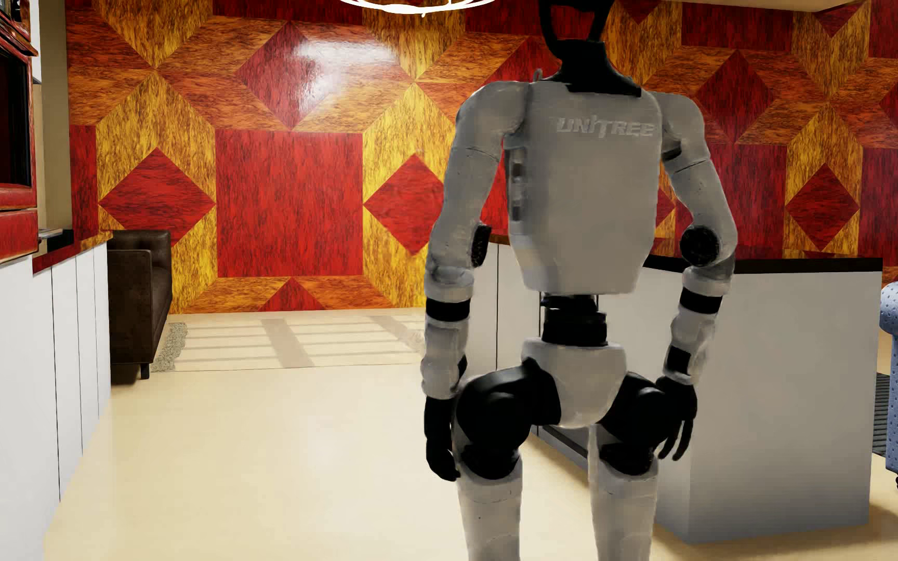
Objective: Walk around the counter
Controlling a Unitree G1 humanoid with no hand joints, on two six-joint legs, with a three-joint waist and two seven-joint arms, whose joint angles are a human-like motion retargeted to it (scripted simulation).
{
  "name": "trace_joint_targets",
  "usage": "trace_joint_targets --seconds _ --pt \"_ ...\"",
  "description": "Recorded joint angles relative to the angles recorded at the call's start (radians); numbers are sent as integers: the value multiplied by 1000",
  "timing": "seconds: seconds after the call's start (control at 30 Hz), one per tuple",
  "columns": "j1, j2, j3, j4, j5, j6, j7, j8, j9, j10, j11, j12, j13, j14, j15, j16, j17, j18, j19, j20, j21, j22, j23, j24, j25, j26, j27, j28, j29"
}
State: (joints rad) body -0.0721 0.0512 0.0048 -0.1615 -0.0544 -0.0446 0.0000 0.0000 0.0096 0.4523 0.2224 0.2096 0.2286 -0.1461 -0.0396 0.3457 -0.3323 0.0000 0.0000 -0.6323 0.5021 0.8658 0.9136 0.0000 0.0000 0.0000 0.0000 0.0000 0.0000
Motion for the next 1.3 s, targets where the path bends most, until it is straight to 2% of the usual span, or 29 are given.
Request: trace_joint_targets --seconds 0.03,0.07,0.1,0.2,0.27,0.33,0.43,0.53,0.6,0.63,0.7,0.73,0.77,0.83,0.87,0.9,0.97,1.0,1.03,1.07,1.1,1.13,1.17,1.2,1.23,1.27,1.3 --pt "1 -3 2 -1 3 4 0 0 2 7 98 4 4 10 -37 3 -3 0 0 -4 6 -11 -1 0 0 0 0 0 0" --pt "2 -9 -10 -3 11 7 0 0 3 15 254 8 11 15 -162 6 -5 0 0 -10 8 -23 -1 0 0 0 0 0 0" --pt "-3 -42 -32 -10 15 9 0 0 0 26 288 10 18 15 -242 7 -8 0 0 -12 -2 -33 -1 0 0 0 0 0 0" --pt "68 -221 -71 -35 -12 -13 0 0 67 46 618 -1 34 -23 -278 33 -5 0 0 10 -43 -102 -29 0 0 0 0 0 0" --pt "123 -351 -130 -25 -15 -11 0 0 89 27 759 -21 50 -100 -275 39 -4 0 0 25 -47 -155 -44 0 0 0 0 0 0" --pt "177 -456 -211 12 -16 19 0 0 85 -8 709 -45 78 -174 -246 19 -16 0 0 57 -52 -175 -36 0 0 0 0 0 0" --pt "302 -584 -241 27 -44 22 0 0 106 -50 552 -90 95 -319 -116 40 -20 0 0 25 -27 -219 15 0 0 0 0 0 0" --pt "401 -659 -278 40 -64 18 0 0 107 -58 436 -130 97 -360 -98 41 -16 0 0 5 3 -209 63 0 0 0 0 0 0" --pt "450 -687 -311 67 -65 25 0 0 97 -43 510 -123 109 -305 -123 35 -15 0 0 17 -7 -165 86 0 0 0 0 0 0" --pt "449 -694 -330 81 -62 36 0 0 89 -5 571 -106 109 -226 -131 27 -17 0 0 -2 -12 -143 99 0 0 0 0 0 0" --pt "396 -652 -322 116 -23 59 0 0 84 191 670 -71 97 57 -189 15 -17 0 0 -45 9 -58 129 0 0 0 0 0 0" --pt "320 -604 -297 118 -4 49 0 0 83 366 681 -53 89 205 -228 12 -13 0 0 -56 9 -17 128 0 0 0 0 0 0" --pt "216 -541 -268 120 15 39 0 0 91 574 673 -38 81 281 -261 16 -8 0 0 -66 4 8 107 0 0 0 0 0 0" --pt "5 -385 -174 114 46 17 0 0 111 864 614 9 61 256 -309 20 -5 0 0 -43 0 13 41 0 0 0 0 0 0" --pt "-102 -298 -121 100 45 -2 0 0 115 874 558 28 46 244 -315 19 -6 0 0 -36 -5 14 6 0 0 0 0 0 0" --pt "-194 -206 -69 87 45 -18 0 0 125 793 489 34 34 259 -307 24 -9 0 0 -53 -23 23 -33 0 0 0 0 0 0" --pt "-325 -23 29 76 35 -39 0 0 126 460 363 67 26 373 -310 33 -21 0 0 -44 -51 18 -110 0 0 0 0 0 0" --pt "-368 56 76 83 29 -47 0 0 121 275 315 79 12 370 -329 37 -32 0 0 -40 -46 11 -145 0 0 0 0 0 0" --pt "-409 120 106 89 27 -47 0 0 111 128 286 85 -4 259 -354 38 -43 0 0 -36 -54 6 -176 0 0 0 0 0 0" --pt "-440 178 130 98 22 -50 0 0 105 45 275 92 -23 83 -378 41 -52 0 0 -34 -56 1 -194 0 0 0 0 0 0" --pt "-459 219 155 113 12 -57 0 0 104 40 280 96 -42 -16 -389 43 -56 0 0 -32 -58 -1 -200 0 0 0 0 0 0" --pt "-480 247 180 121 4 -61 0 0 104 64 301 99 -52 62 -375 41 -53 0 0 -27 -70 3 -194 0 0 0 0 0 0" --pt "-516 270 206 106 -16 -68 0 0 103 101 347 104 -43 242 -323 39 -47 0 0 -33 -86 12 -176 0 0 0 0 0 0" --pt "-538 251 207 87 -45 -88 0 0 91 183 432 101 -32 387 -207 34 -34 0 0 -33 -102 28 -151 0 0 0 0 0 0" --pt "-521 211 177 48 -71 -108 0 0 81 245 570 98 -16 432 -53 31 -21 0 0 -44 -99 51 -114 0 0 0 0 0 0" --pt "-477 130 138 8 -81 -109 0 0 72 276 755 87 3 415 62 26 -21 0 0 -57 -80 65 -84 0 0 0 0 0 0" --pt "-415 18 101 -32 -102 -113 0 0 66 276 947 76 23 369 61 17 -22 0 0 -31 -68 73 -76 0 0 0 0 0 0"
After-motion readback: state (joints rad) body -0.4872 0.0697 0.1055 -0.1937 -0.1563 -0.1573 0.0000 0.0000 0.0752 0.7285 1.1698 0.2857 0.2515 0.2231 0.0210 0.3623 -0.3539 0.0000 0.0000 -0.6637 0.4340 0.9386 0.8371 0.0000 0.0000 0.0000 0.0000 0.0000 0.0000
